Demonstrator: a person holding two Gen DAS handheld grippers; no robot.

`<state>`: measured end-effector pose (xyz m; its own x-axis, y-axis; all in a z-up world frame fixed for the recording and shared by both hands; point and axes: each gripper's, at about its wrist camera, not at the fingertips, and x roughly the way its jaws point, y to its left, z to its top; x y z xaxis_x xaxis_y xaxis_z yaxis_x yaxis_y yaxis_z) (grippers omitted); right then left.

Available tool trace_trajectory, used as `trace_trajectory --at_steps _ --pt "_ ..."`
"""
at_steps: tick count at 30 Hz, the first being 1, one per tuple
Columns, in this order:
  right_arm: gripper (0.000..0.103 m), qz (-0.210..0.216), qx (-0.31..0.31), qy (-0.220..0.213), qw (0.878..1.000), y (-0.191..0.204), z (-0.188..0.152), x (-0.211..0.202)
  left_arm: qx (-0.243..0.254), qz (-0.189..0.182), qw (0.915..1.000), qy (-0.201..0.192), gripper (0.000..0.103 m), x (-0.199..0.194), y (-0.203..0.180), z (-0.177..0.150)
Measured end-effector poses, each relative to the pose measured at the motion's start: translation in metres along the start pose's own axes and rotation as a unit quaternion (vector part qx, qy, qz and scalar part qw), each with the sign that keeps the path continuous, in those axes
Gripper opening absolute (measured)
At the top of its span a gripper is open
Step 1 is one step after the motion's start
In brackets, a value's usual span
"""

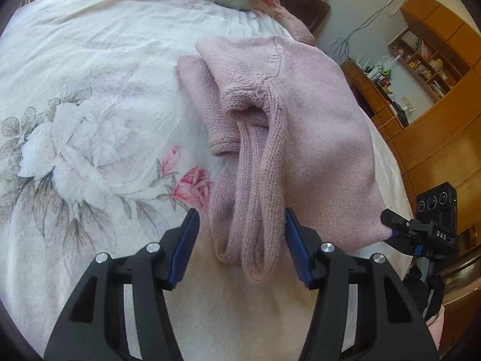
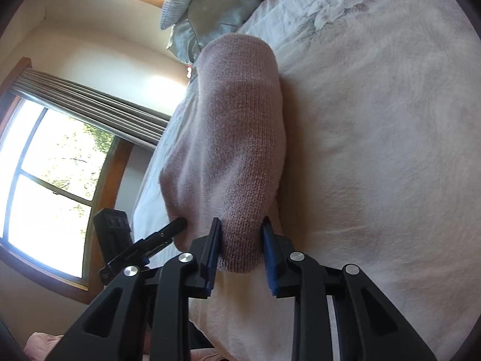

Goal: Fold small clothes
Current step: 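Open both grippers and withdraw them from the folded sweater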

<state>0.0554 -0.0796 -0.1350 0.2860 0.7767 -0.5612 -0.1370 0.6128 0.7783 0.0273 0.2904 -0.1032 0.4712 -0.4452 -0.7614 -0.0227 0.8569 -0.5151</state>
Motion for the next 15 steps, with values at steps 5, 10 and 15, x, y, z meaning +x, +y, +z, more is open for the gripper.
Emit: trace_trajectory --at_steps 5,10,15 --pt "0.028 -0.039 -0.006 -0.007 0.999 -0.005 -0.01 0.007 0.011 0.011 0.9999 0.002 0.06 0.008 0.007 -0.009" --pt "0.062 -0.121 -0.058 -0.029 0.991 0.028 -0.025 -0.007 0.012 0.026 0.9996 -0.003 0.062 -0.013 -0.001 -0.018" --pt "0.089 -0.219 -0.125 -0.049 0.966 0.07 -0.053 -0.017 0.024 0.06 0.9978 -0.015 0.076 -0.038 -0.011 -0.038"
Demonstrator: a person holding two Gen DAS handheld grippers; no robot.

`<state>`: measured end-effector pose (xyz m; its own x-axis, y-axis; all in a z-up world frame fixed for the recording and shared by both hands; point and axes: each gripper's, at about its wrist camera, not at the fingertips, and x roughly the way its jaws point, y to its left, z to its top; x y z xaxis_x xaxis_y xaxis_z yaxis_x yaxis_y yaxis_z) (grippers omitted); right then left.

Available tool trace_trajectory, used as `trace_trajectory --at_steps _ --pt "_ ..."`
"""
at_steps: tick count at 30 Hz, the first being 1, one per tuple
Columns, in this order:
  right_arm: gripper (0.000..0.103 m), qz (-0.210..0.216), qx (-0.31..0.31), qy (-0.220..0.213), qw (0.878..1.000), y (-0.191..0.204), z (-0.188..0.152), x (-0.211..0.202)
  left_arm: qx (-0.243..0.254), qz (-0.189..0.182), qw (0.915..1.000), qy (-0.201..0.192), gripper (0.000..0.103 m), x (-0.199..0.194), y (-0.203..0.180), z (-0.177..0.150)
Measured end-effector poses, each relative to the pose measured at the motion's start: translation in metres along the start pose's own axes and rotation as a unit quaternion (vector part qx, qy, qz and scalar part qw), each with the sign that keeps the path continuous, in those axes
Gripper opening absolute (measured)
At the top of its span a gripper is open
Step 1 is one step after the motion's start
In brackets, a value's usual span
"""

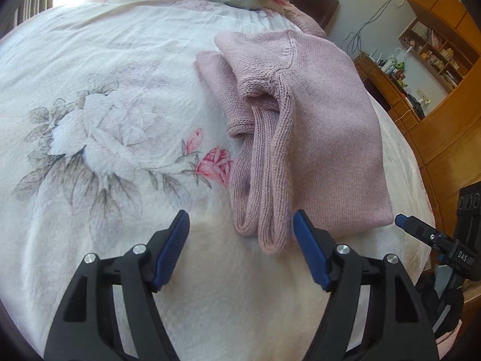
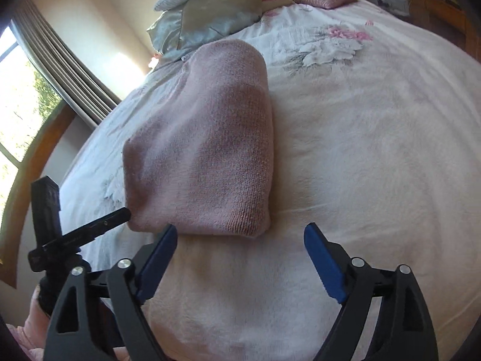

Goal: Fold small clothes
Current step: 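Open both grippers and withdraw them from the folded sweater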

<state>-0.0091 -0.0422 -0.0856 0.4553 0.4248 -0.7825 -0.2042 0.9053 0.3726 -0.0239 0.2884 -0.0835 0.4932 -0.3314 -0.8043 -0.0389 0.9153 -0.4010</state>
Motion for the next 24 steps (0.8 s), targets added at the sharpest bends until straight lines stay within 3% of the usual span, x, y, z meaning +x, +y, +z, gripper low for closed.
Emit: trace_trajectory --at_steps 2,6,10,24 --pt "0.097 -0.021 -0.002 0.003 1.0 0.008 -0.006 -0.004 0.006 0.01 0.9999 -0.006 0.082 -0.011 -0.004 -0.008" --pt "0.099 -0.025 0.01 -0.001 1.0 0.014 -0.017 -0.013 0.026 0.037 0.9984 -0.032 0.089 -0.035 -0.013 -0.018" --pt "0.099 -0.06 0.008 -0.012 0.998 0.021 -0.021 -0.022 0.038 0.07 0.9959 -0.042 0.09 -0.055 -0.018 -0.025" --pt "0.099 -0.161 -0.043 -0.052 0.985 0.061 -0.03 -0.068 0.026 0.106 0.9919 -0.065 0.09 -0.106 -0.035 -0.047"
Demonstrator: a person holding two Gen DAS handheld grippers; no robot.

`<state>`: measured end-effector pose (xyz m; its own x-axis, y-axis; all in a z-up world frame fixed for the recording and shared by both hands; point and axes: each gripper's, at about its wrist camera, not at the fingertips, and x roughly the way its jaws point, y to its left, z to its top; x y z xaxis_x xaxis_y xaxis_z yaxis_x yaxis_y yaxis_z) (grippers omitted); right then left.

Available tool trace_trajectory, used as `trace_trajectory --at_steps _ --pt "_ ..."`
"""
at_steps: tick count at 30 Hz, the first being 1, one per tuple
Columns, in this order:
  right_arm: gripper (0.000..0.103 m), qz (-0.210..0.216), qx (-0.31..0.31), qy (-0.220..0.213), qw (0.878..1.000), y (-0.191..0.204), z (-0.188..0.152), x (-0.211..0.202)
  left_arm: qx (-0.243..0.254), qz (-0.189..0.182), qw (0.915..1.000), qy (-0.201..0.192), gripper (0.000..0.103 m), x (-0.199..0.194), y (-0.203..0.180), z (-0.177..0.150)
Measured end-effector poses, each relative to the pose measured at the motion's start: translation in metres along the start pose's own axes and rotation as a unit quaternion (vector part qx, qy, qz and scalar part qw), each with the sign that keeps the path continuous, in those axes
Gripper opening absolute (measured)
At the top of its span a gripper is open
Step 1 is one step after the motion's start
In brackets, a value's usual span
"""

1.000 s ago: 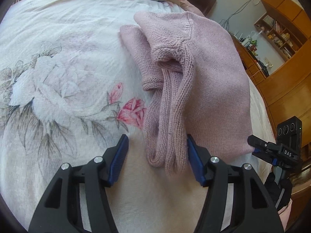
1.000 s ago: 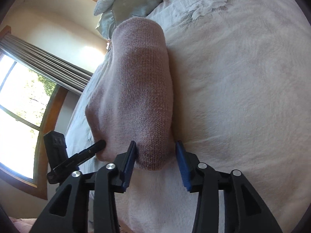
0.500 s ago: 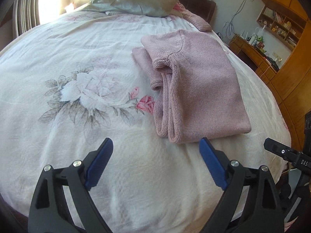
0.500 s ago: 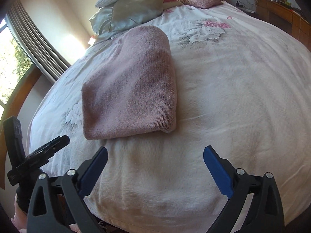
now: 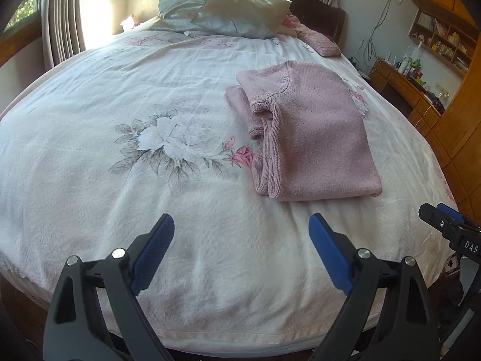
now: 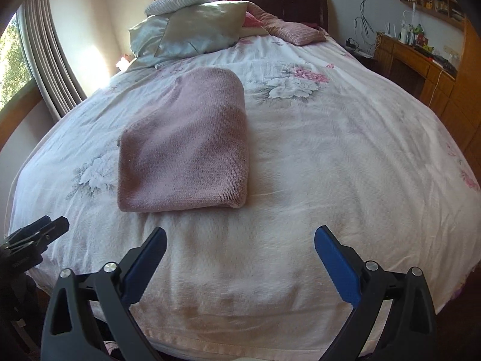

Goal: Fold small clothes

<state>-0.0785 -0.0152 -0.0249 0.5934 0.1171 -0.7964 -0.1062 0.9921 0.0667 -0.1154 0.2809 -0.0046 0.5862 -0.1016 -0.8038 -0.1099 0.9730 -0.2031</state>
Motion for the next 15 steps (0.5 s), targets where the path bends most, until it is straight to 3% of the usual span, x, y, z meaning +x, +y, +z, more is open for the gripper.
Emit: trace_trajectory --at_steps 9,15 --pt "0.099 -0.055 -0.019 -0.03 0.998 0.014 -0.002 -0.032 0.007 0.015 0.9996 -0.021 0.091 -0.029 -0.009 -0.006" --pt "0.099 -0.033 -0.006 -0.031 0.999 0.012 0.0 -0.039 0.012 0.013 0.9996 -0.024 0.091 -0.035 -0.014 -0.008"
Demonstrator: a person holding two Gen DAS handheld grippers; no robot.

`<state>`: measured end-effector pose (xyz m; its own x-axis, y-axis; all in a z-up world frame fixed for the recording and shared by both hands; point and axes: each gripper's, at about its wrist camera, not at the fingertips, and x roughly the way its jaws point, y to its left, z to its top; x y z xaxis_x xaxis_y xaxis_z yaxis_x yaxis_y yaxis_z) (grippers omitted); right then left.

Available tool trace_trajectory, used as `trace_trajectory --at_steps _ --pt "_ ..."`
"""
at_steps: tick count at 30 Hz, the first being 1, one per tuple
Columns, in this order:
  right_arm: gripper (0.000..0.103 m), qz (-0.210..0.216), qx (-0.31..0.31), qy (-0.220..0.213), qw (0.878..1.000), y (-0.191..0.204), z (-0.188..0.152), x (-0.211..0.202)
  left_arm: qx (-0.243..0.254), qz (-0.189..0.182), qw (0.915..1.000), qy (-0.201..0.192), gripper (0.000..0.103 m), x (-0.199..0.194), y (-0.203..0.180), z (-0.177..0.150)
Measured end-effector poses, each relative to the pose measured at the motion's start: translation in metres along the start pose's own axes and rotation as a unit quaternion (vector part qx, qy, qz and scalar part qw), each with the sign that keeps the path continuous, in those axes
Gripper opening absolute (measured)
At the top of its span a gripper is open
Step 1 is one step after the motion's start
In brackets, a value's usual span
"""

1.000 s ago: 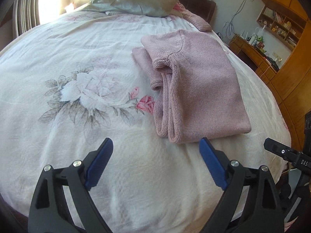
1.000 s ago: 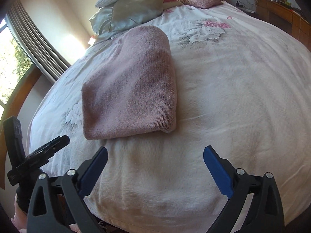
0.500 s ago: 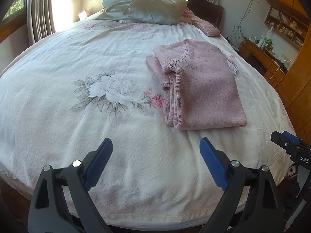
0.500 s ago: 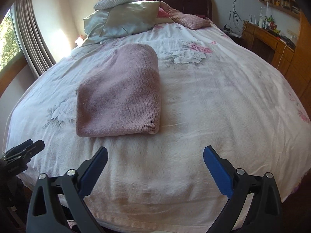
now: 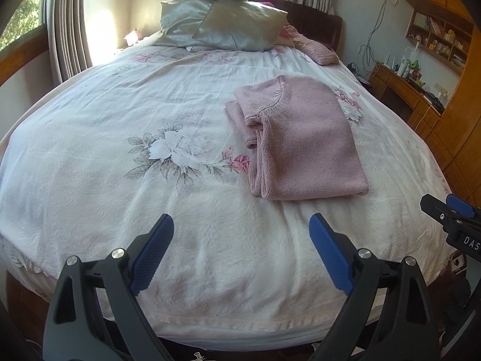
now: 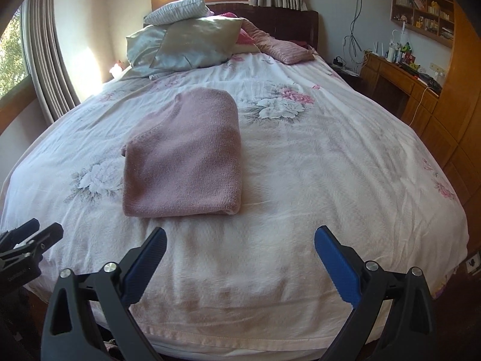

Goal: Fold small clothes

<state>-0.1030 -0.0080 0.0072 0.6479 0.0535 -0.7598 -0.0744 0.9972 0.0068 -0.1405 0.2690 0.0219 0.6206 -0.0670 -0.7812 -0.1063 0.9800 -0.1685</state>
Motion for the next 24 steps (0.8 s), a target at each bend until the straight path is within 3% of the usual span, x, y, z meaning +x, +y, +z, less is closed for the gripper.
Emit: trace_trajectory --at_steps 10,24 --pt "0.099 -0.001 -0.014 -0.013 1.0 0.011 -0.001 -0.005 0.005 0.002 1.0 -0.007 0.091 -0.005 -0.006 -0.001" --pt "0.099 -0.027 -0.014 0.0 1.0 0.003 0.0 0.006 0.006 0.005 1.0 0.0 0.091 0.003 -0.006 -0.001"
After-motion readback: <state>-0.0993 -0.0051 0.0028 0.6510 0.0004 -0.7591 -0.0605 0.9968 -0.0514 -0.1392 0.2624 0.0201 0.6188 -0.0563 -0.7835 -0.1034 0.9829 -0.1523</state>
